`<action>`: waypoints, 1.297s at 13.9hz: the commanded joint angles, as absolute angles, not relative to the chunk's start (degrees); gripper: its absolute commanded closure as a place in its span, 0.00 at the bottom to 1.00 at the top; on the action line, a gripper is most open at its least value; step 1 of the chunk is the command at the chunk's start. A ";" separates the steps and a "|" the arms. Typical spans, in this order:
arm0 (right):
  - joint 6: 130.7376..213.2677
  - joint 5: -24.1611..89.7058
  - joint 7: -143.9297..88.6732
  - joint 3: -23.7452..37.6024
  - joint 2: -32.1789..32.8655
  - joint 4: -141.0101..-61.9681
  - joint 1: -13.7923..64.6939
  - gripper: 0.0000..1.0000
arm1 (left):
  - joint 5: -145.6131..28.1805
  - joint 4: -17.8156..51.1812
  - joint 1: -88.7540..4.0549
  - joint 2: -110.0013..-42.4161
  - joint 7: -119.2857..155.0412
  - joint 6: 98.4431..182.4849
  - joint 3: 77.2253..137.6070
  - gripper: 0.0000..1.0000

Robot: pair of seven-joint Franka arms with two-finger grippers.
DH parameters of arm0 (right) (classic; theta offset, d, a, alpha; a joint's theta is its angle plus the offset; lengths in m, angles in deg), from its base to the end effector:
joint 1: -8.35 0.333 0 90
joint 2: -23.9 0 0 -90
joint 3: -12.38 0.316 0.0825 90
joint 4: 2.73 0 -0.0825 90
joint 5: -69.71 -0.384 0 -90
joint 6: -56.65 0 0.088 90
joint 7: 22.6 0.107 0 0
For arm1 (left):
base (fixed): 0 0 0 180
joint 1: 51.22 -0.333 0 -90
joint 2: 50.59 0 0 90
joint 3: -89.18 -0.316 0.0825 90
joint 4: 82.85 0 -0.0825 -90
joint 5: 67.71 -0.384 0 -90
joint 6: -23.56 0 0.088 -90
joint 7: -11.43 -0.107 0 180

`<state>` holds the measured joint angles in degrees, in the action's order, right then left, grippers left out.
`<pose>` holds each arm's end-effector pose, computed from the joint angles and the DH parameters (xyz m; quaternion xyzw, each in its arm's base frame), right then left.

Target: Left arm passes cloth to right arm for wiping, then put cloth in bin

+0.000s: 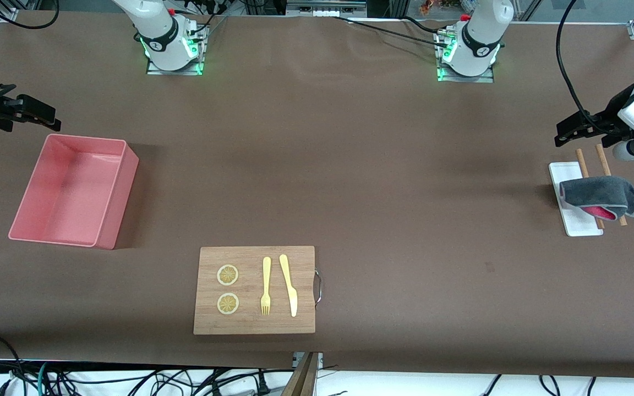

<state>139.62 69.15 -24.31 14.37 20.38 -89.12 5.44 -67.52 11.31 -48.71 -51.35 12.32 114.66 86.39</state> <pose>0.5600 -0.0085 0.6096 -0.9981 -0.0072 0.0604 0.0073 0.5570 0.0022 0.5845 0.9994 0.0103 -0.0333 0.0012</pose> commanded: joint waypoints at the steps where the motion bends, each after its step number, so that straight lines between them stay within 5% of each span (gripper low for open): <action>1: 139.53 68.21 -24.18 14.58 20.03 -88.07 5.28 0.00 | -67.62 8.29 -51.30 -52.61 10.90 114.09 86.72 0.00; 18: 141.81 68.21 -24.18 14.66 18.62 -88.07 5.72 0.00 | -67.44 8.20 -56.23 -58.75 10.37 112.42 86.63 0.00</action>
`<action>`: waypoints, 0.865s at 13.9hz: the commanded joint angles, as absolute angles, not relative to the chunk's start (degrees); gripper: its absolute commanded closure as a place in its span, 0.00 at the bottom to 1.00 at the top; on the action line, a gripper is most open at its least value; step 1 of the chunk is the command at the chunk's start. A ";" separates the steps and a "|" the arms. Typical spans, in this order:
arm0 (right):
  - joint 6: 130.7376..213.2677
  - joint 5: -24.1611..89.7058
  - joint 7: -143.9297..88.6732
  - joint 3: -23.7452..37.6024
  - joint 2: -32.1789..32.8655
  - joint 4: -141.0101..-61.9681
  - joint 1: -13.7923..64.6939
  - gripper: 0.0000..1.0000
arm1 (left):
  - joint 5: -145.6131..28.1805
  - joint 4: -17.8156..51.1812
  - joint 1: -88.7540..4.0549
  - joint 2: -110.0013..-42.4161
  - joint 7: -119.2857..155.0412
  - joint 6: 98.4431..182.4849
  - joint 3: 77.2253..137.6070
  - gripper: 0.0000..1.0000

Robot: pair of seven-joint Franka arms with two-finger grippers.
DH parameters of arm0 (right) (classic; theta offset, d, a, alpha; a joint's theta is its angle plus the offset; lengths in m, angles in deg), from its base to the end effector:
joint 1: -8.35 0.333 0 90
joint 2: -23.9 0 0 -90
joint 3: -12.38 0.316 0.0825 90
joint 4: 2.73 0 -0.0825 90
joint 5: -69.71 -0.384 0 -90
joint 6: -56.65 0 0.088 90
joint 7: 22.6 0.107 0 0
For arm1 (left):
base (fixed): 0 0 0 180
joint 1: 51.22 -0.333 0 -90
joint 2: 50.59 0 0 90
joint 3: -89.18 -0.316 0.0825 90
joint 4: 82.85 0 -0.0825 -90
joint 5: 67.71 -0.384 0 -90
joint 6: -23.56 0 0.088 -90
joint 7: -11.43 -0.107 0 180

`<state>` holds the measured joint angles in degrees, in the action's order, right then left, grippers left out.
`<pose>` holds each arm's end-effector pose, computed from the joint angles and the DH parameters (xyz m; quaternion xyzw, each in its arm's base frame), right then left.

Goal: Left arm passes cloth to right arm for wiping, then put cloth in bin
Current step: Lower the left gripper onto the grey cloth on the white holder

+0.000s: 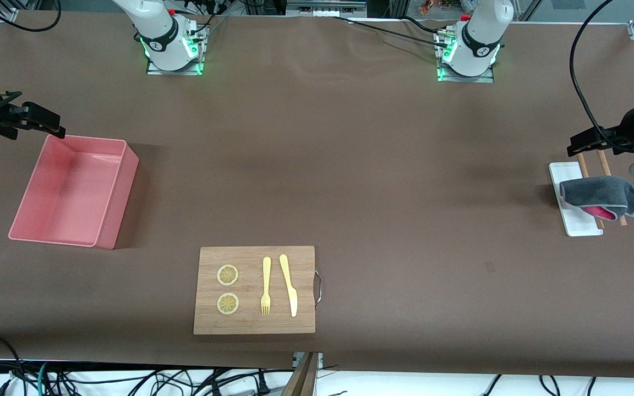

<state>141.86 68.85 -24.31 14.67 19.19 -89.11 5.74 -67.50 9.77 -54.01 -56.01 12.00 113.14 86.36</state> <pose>0.5702 -0.0024 0.6009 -0.9986 -0.0124 0.0511 0.0100 0.5724 0.0547 0.5491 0.9958 0.0539 -0.0737 0.0027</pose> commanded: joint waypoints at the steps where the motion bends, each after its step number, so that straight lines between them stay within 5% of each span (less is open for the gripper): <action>1: 142.25 68.21 -24.18 14.66 18.62 -88.07 5.72 0.00 | -67.88 8.11 -56.49 -60.15 10.20 112.42 86.63 0.00; 6: 143.39 68.12 -24.18 14.58 18.53 -88.07 5.72 0.00 | -70.34 1.10 -61.93 -71.73 -2.67 114.44 86.63 0.00; 12: 143.39 68.04 -24.27 14.66 18.53 -87.98 5.80 0.00 | -70.52 -1.55 -68.01 -83.97 -26.60 126.30 86.63 0.00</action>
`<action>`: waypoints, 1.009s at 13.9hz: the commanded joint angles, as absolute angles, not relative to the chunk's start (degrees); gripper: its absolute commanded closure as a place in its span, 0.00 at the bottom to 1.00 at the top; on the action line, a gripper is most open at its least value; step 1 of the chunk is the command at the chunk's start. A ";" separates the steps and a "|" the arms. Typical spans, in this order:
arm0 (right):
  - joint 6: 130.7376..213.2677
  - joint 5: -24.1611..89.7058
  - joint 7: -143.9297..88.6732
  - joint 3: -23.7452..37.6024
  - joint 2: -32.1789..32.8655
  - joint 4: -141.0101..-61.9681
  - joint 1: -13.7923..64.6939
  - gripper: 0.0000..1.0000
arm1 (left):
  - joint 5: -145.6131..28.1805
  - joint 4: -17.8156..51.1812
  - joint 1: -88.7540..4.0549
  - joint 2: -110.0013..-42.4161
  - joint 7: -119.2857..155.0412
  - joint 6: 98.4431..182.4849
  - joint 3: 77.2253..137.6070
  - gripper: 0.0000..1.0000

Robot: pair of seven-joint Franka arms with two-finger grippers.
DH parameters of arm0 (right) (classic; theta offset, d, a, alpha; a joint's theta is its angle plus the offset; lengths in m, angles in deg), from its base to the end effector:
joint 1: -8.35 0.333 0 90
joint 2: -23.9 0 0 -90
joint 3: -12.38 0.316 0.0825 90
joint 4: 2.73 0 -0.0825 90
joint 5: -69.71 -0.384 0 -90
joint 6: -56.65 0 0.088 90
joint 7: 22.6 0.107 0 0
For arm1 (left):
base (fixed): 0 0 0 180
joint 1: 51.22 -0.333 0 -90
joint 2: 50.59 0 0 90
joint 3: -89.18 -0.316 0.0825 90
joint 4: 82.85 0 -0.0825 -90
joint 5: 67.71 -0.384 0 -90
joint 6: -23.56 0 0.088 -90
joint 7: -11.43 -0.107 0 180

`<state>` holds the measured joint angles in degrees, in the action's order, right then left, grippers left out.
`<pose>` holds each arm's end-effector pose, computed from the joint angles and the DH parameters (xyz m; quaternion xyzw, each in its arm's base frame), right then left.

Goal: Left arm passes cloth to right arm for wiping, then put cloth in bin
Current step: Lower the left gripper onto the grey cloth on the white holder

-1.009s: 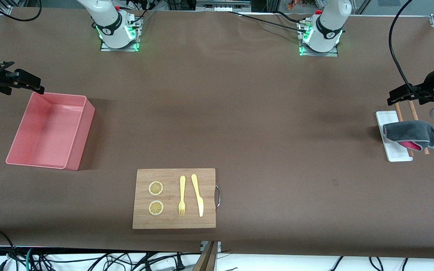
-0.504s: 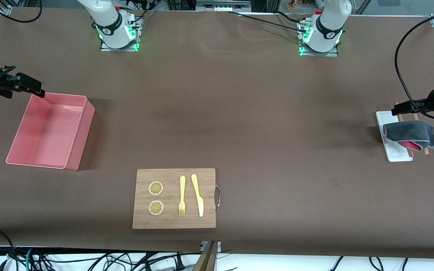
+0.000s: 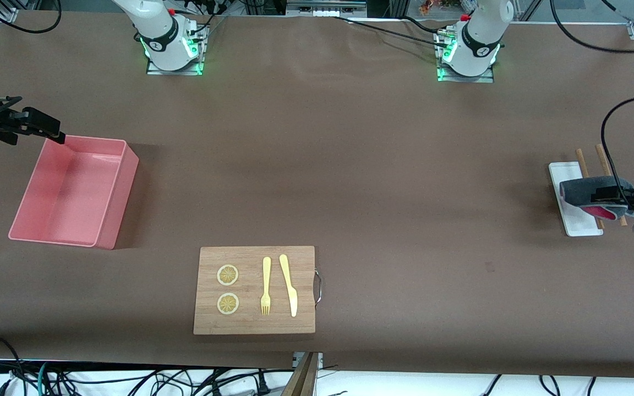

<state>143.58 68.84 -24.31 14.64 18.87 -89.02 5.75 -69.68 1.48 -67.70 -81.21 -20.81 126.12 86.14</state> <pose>0.5752 -0.0027 0.6008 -0.9992 -0.0121 0.0381 0.0100 0.6398 0.2241 0.3529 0.9867 -0.1178 -0.1099 0.0199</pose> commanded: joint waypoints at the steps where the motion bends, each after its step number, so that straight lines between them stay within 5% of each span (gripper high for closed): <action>1: 143.39 68.04 -24.27 14.75 18.53 -87.90 5.80 0.00 | -70.61 -1.55 -68.18 -84.94 -30.11 126.40 86.54 0.00; 14: 144.80 65.49 -25.15 14.49 18.36 -87.55 5.80 0.00 | -75.88 -1.47 -71.87 -88.99 -65.29 131.93 86.80 0.00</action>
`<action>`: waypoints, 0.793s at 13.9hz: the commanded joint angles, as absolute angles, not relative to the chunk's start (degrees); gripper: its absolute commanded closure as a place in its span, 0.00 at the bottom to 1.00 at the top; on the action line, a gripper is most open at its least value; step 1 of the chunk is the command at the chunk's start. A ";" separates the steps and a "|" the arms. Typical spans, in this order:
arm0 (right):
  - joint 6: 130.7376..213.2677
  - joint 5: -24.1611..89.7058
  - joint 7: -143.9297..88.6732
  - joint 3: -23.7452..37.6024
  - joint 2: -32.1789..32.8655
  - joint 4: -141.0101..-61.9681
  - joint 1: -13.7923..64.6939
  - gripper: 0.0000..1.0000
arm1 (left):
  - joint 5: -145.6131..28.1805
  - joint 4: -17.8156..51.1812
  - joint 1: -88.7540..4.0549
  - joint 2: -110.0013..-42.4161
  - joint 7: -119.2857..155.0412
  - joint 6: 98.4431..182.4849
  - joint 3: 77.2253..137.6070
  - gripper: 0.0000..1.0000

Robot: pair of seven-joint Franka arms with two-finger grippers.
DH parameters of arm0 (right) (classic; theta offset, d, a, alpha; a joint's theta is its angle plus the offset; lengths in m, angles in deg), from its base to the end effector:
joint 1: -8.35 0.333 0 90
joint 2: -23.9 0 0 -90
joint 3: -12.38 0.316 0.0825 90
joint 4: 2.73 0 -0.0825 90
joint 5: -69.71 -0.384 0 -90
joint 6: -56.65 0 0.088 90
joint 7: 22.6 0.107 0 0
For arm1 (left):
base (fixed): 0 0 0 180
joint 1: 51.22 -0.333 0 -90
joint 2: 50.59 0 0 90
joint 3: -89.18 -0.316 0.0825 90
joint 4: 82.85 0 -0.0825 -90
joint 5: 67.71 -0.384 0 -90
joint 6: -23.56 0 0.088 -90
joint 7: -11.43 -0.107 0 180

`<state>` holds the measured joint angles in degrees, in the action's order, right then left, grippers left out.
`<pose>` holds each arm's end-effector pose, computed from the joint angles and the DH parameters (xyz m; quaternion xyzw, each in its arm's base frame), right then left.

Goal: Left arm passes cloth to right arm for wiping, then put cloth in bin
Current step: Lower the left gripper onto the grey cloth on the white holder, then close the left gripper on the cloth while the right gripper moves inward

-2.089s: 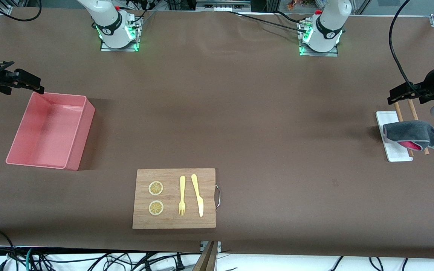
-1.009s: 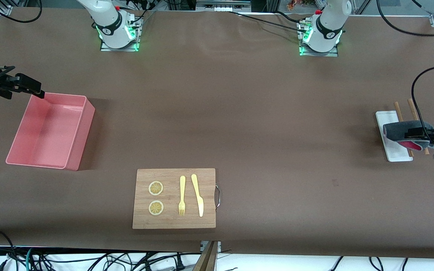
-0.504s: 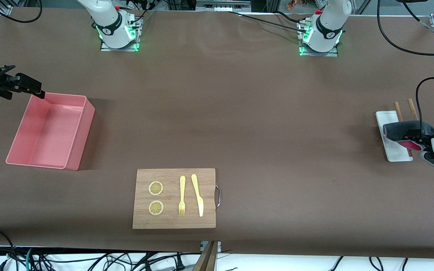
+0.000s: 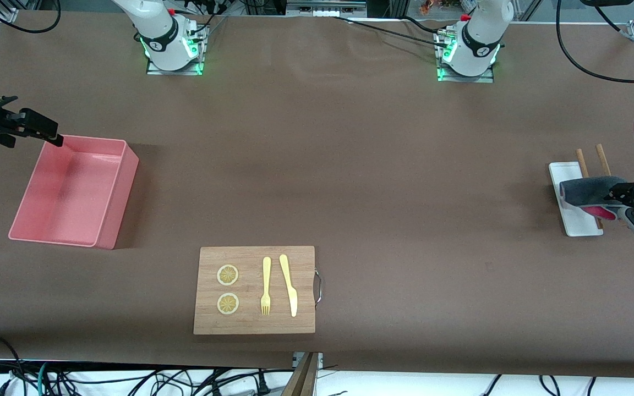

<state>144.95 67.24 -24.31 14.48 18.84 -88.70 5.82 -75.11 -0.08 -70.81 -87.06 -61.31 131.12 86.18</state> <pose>0.5783 -0.0006 0.6052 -0.9994 -0.0113 0.0233 0.0236 0.6398 0.2701 0.3012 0.8858 -0.4466 -0.1237 0.0242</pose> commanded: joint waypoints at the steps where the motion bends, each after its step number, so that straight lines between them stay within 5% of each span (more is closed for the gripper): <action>1: 144.89 65.57 -24.71 14.57 18.27 -87.55 5.89 0.00 | -75.80 -1.47 -72.23 -89.08 -65.39 131.93 86.89 0.00; 11: 144.01 65.66 -25.06 14.49 16.17 -88.16 5.80 0.00 | -75.79 -1.47 -71.79 -88.38 -65.21 130.01 87.16 0.06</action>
<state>144.89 66.20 -24.31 14.57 16.72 -88.72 5.86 -75.11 -0.64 -71.55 -88.70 -64.09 131.91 86.50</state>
